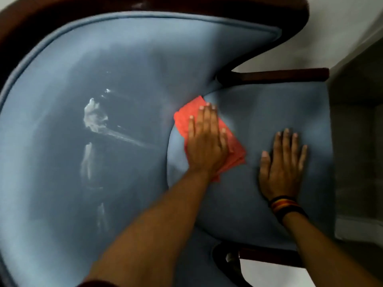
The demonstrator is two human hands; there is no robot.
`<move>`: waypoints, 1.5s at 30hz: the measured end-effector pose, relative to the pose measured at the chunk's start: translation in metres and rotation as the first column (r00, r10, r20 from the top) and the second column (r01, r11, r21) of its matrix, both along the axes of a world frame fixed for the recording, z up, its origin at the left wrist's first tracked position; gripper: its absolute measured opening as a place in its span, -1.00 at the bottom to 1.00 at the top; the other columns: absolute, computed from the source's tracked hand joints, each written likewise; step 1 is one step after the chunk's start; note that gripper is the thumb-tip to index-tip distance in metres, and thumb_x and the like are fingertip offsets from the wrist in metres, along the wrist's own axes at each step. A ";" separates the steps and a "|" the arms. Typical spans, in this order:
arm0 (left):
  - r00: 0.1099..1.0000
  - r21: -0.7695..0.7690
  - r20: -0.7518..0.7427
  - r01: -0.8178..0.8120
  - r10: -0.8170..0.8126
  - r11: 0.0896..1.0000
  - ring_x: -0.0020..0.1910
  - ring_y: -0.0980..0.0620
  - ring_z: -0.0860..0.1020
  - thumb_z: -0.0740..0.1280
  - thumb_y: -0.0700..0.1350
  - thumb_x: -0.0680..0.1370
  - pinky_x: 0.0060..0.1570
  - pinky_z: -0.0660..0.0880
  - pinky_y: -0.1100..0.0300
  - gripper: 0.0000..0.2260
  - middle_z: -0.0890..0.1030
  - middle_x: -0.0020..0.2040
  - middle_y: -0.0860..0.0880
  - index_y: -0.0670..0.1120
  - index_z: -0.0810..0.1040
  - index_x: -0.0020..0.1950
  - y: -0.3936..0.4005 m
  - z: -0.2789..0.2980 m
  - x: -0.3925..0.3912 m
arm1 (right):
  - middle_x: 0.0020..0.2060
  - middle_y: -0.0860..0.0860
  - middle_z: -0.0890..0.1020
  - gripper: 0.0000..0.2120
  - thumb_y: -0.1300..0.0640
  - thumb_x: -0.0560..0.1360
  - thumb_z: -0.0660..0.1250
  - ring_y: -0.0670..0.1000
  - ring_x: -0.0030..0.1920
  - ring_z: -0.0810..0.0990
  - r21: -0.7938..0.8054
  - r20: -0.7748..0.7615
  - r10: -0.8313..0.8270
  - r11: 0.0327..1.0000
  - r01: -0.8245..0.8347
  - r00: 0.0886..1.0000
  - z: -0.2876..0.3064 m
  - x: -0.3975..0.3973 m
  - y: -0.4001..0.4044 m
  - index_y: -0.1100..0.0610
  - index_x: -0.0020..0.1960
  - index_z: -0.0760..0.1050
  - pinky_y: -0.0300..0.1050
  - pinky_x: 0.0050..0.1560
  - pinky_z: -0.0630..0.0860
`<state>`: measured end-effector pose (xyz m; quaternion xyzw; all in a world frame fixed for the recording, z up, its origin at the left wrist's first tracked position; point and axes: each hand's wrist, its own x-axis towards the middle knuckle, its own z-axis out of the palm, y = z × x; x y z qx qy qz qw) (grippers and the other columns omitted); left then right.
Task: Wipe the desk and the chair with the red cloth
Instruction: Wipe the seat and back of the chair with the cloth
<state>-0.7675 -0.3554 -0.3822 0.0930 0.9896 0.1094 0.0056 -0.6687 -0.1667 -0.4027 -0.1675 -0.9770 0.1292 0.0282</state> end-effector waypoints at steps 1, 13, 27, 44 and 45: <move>0.999 -0.014 0.012 -0.038 0.038 0.999 0.70 -0.09 0.17 0.08 0.03 0.69 0.66 0.09 -0.13 -0.44 0.24 0.70 -0.11 -0.15 0.22 0.68 -0.007 0.002 -0.012 | 0.65 0.15 0.14 -0.38 -0.14 0.69 -0.09 0.16 0.66 0.05 0.003 0.002 0.009 1.000 -0.009 1.000 0.000 0.000 0.000 0.17 0.64 0.10 0.27 0.63 -0.04; 0.510 -0.062 0.496 -0.786 0.702 0.615 0.74 -0.08 -0.03 0.07 0.10 0.71 0.65 -0.02 -0.17 -0.35 -0.01 0.75 -0.09 -0.08 -0.15 0.70 0.055 0.053 0.147 | 0.65 0.16 0.10 -0.34 -0.18 0.68 -0.11 0.17 0.67 -0.03 -0.046 0.139 0.040 0.998 -0.034 0.989 0.015 -0.006 -0.001 0.19 0.64 0.07 0.33 0.61 -0.03; 0.501 -0.346 0.615 -0.522 0.609 0.779 0.46 -0.24 0.47 0.28 -0.17 0.67 0.44 0.44 -0.06 -0.57 0.48 0.48 -0.22 -0.20 0.30 0.52 -0.021 0.101 0.111 | 0.41 0.16 0.42 -0.31 0.13 0.47 0.39 0.24 0.33 0.50 -0.624 0.275 0.619 0.697 -0.353 0.735 0.070 0.081 -0.072 0.00 0.56 0.28 0.15 0.34 0.50; 0.690 -0.343 0.329 0.724 -0.645 0.599 0.63 -0.18 0.33 0.04 0.10 0.70 0.66 0.18 -0.09 -0.44 0.40 0.61 -0.19 -0.13 0.35 0.63 -0.248 0.340 -0.038 | -0.50 -0.05 0.56 -0.41 -0.43 0.48 0.23 -0.13 -0.51 0.49 -0.889 0.384 0.691 0.456 0.044 0.613 0.286 0.069 -0.206 0.09 -0.35 0.48 -0.15 -0.36 0.43; 0.732 -0.412 0.318 0.679 -0.603 0.607 0.68 -0.20 0.21 -0.07 0.12 0.69 0.68 0.11 -0.11 -0.38 0.28 0.66 -0.22 -0.18 0.25 0.66 -0.262 0.348 -0.050 | -0.49 -0.02 0.61 -0.40 -0.42 0.50 0.18 -0.09 -0.54 0.53 -0.886 0.431 0.680 0.444 0.134 0.593 0.287 0.065 -0.211 0.06 -0.36 0.54 -0.17 -0.40 0.45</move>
